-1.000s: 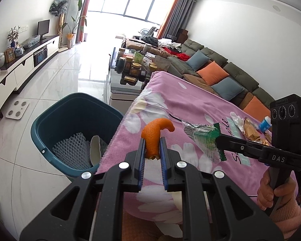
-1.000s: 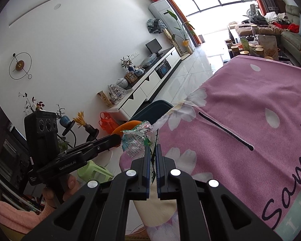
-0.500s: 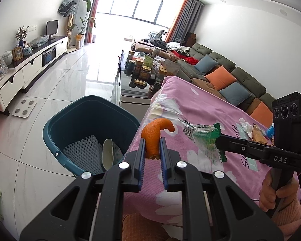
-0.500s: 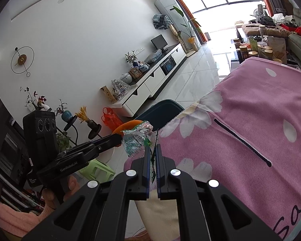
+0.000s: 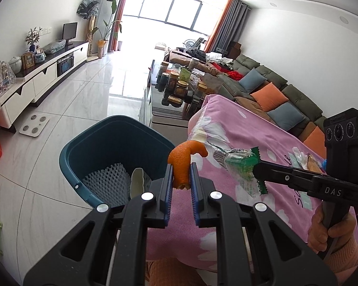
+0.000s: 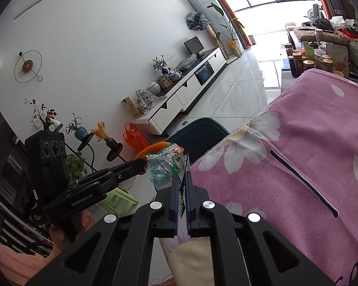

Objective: Collect trash
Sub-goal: 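Carry the orange peel and plastic wrapper over the teal bin with both grippers, then open both grippers over the teal bin to drop the peel and wrapper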

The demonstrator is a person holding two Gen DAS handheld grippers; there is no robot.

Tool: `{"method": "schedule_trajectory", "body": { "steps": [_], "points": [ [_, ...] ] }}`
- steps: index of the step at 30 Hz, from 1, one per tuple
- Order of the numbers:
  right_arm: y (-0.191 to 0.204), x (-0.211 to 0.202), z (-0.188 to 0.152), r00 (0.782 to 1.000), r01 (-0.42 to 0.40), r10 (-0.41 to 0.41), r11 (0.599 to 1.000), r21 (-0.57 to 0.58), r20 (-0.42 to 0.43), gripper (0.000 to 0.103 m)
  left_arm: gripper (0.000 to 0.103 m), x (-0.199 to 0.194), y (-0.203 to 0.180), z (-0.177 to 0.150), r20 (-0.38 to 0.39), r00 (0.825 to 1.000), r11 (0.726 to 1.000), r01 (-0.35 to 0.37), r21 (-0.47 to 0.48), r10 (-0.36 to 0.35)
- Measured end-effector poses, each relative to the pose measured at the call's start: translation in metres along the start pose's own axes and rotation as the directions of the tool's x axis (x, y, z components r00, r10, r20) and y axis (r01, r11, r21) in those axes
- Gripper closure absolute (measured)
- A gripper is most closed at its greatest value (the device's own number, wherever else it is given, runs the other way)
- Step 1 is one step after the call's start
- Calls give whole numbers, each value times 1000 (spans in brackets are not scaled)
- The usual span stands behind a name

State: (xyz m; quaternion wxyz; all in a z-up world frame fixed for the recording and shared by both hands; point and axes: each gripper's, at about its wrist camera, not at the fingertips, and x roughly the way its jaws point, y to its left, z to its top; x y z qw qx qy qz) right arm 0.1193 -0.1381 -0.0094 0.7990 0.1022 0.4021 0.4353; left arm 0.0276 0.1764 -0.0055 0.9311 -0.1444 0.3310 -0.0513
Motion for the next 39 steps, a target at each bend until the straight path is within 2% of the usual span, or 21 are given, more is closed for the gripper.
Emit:
{"method": "schedule_trajectory", "body": {
  "steps": [39],
  "points": [
    [8,58,29,998,6,-6,1000,4,-67,99,89,32,38,5,-32,994,990,-105,-93,102]
  ]
}}
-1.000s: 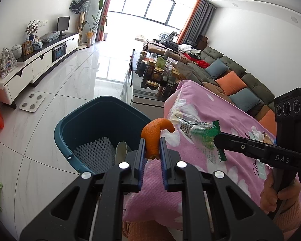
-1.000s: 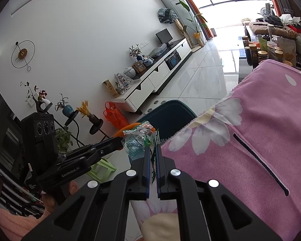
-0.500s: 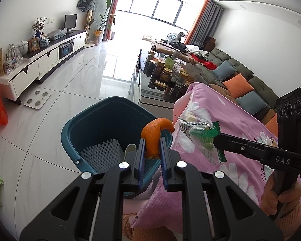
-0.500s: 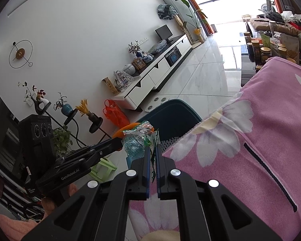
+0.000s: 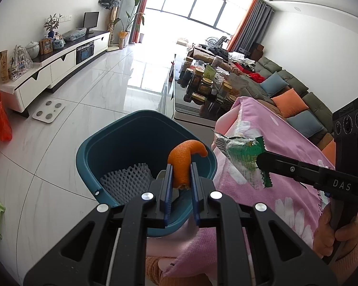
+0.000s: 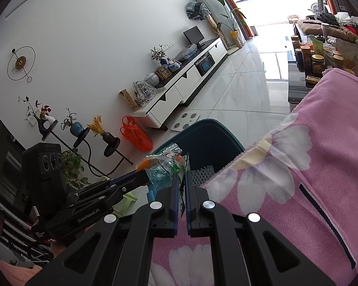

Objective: Collect trash
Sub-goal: 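Open both grippers over the teal bin to drop the peel and wrapper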

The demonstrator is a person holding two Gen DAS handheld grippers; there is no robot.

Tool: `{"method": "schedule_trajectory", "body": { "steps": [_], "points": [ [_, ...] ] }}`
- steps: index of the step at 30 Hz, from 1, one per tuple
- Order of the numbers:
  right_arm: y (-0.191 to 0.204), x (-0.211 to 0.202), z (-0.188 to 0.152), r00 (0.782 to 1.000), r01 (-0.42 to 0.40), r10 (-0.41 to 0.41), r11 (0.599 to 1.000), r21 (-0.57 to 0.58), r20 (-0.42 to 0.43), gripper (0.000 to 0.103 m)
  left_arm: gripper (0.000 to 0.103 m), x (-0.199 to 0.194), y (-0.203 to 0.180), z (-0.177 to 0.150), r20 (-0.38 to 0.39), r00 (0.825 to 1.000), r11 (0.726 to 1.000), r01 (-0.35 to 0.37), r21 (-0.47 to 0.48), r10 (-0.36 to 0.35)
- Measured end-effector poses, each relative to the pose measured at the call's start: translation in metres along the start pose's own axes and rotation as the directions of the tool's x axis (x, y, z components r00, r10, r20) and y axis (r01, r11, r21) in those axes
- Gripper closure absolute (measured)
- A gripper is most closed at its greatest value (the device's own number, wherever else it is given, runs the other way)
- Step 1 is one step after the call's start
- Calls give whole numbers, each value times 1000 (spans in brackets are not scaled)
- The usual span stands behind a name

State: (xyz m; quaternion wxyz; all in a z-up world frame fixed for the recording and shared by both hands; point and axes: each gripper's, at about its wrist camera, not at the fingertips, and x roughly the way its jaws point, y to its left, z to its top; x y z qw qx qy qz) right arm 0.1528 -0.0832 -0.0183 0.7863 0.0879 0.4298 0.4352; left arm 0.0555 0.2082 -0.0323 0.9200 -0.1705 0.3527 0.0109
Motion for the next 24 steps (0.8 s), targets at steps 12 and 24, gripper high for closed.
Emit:
{"method": "schedule_trajectory", "body": {
  "steps": [12,24],
  "points": [
    [-1,23,8,1000,7,-6,1000,22,-30,99,89,17,6,1,-21,1000,1000,-19,-15,19],
    [-1,59,18,996,44,-40,998,53,-82,96,89,52,17,3,-72,997,999,-12,-49,8]
  ]
}}
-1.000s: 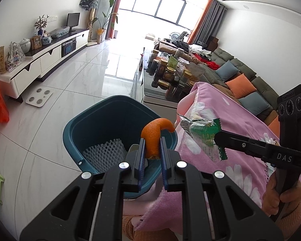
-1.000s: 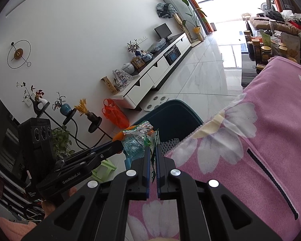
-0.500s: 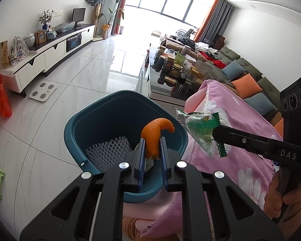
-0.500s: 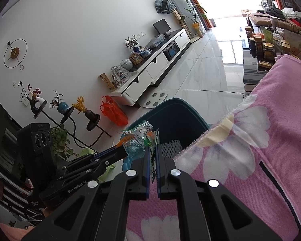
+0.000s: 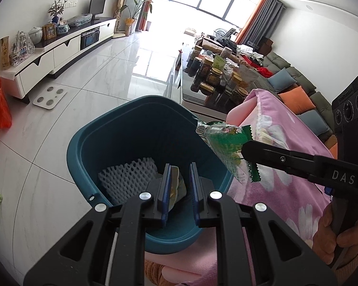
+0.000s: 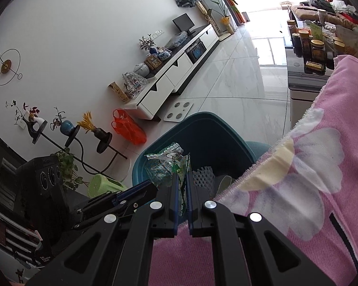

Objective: Collect trash
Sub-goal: 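Open both grippers over the teal bin to drop the peel and wrapper, then grasp white tissue with the left gripper while the right gripper grasps a gold foil wrapper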

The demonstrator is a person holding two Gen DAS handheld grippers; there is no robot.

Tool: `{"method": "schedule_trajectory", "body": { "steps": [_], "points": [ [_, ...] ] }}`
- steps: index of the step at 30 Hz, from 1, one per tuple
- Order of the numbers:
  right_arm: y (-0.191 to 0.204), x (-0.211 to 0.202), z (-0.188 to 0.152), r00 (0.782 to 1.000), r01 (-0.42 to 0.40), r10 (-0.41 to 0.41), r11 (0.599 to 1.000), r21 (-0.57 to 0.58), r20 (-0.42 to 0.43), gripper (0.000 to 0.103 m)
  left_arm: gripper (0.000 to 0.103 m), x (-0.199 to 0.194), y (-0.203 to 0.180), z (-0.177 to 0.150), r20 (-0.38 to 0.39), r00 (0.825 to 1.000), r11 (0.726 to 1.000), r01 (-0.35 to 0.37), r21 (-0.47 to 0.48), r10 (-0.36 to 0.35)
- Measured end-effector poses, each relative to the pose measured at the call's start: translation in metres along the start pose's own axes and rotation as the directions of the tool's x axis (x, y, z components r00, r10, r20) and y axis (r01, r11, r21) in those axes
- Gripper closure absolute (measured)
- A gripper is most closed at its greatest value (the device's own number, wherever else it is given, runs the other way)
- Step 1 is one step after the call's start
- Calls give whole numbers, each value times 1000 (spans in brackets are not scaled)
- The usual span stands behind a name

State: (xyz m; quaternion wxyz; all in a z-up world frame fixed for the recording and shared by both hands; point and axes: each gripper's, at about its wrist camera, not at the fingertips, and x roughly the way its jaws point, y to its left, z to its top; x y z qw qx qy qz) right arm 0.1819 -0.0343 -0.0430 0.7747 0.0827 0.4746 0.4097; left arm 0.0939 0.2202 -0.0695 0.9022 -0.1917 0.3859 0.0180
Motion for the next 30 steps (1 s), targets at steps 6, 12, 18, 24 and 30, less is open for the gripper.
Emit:
{"method": "schedule_trajectory", "body": {
  "steps": [6,12,18,24,30],
  "points": [
    [-1,8,0,1000,29,-29,999,15,-6,86,88,7,4,0,-7,1000,1000,-2,-17,2],
    [-8,7,3,999,40,-40,999,28,6,71,86,0,9,-1,17,1000,1000,-8,-30,9],
    [-10,-4,-2,999,32,-33,999,22,22,71,78,-17,3,-4,53,999,1000,1,-1,-1],
    [0,-41,-17,997,30,-27,999,-45,77,66,62,-39,-19,-9,83,994,996,62,71,-68],
    [-3,-95,-46,986,74,-61,994,-82,153,65,56,-55,-57,-21,76,982,974,161,159,-174]
  ]
}}
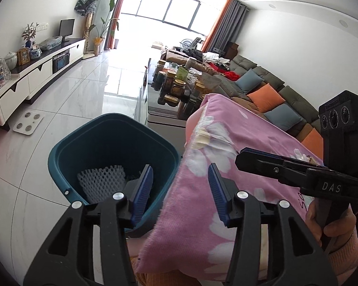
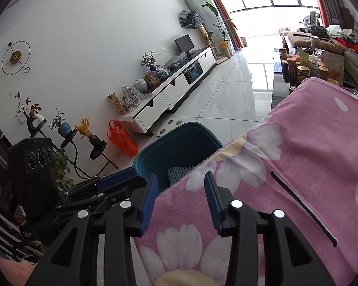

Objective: Collect trash
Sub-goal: 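Grasp white tissue with the left gripper while the right gripper grasps a gold foil wrapper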

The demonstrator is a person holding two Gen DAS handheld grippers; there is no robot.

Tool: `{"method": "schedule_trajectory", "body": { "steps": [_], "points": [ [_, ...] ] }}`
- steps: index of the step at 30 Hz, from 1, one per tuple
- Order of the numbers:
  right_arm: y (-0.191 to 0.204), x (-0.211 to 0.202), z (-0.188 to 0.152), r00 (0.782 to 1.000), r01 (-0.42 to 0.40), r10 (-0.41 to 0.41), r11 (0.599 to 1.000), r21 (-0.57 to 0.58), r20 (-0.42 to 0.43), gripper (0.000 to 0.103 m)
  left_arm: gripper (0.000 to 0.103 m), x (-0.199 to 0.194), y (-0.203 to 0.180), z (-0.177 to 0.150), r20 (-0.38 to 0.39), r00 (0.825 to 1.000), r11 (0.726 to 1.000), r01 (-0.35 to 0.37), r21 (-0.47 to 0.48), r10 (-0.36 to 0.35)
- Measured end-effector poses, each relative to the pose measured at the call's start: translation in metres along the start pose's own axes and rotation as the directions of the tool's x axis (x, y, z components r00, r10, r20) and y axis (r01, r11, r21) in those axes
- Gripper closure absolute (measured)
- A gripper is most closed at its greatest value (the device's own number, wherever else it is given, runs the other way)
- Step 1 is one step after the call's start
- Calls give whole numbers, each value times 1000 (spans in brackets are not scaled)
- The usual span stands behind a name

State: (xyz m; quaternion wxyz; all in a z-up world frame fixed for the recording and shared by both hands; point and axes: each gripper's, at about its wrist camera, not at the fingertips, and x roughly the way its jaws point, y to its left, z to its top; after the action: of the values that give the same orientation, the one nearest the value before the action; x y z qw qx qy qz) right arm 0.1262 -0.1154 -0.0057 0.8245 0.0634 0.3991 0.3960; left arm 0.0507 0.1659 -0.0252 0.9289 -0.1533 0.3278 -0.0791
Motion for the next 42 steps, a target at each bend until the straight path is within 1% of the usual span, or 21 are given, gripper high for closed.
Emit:
{"method": "schedule_trajectory", "body": {
  "steps": [3,6,9,12,16,20,24,28,31,34,37,39,41,42],
  "points": [
    [-11,-34,-13,998,40,-41,999,12,40,64,55,0,-29,-6,-13,998,997,61,55,-60],
    [-28,-70,-28,993,84,-87,995,48,80,64,55,5,-58,-11,-40,992,987,126,101,-122],
    [-47,-103,-42,980,149,-159,985,89,117,64,55,13,-89,-17,-73,984,974,175,147,-165],
    [-63,-134,-59,964,202,-222,970,136,145,64,55,23,-114,-23,-112,972,958,226,177,-209],
    [-89,-171,-75,935,275,-308,942,193,174,64,55,34,-147,-31,-157,956,935,280,218,-250],
    [-111,-208,-91,890,348,-403,902,255,211,64,55,47,-179,-37,-197,939,909,328,257,-283],
    [-138,-240,-107,850,389,-475,857,339,228,64,55,62,-207,-41,-245,921,884,368,289,-304],
    [-158,-261,-123,817,416,-528,818,397,232,64,55,81,-236,-43,-289,903,862,402,308,-318],
    [-170,-269,-133,802,425,-553,794,434,226,64,55,96,-254,-43,-324,885,852,430,299,-333],
    [-184,-276,-146,797,428,-567,774,467,209,64,55,109,-271,-42,-348,874,842,448,302,-340],
    [-198,-284,-161,794,430,-577,754,497,189,64,55,116,-290,-46,-383,848,820,488,299,-366],
    [-206,-285,-167,802,415,-569,747,519,179,61,53,119,-305,-53,-405,832,798,516,311,-379],
    [-212,-284,-170,811,404,-560,746,530,170,61,50,123,-320,-60,-426,821,781,532,326,-381],
    [-214,-283,-171,816,397,-553,746,535,167,61,49,125,-328,-64,-440,812,772,543,331,-384]
  ]
}}
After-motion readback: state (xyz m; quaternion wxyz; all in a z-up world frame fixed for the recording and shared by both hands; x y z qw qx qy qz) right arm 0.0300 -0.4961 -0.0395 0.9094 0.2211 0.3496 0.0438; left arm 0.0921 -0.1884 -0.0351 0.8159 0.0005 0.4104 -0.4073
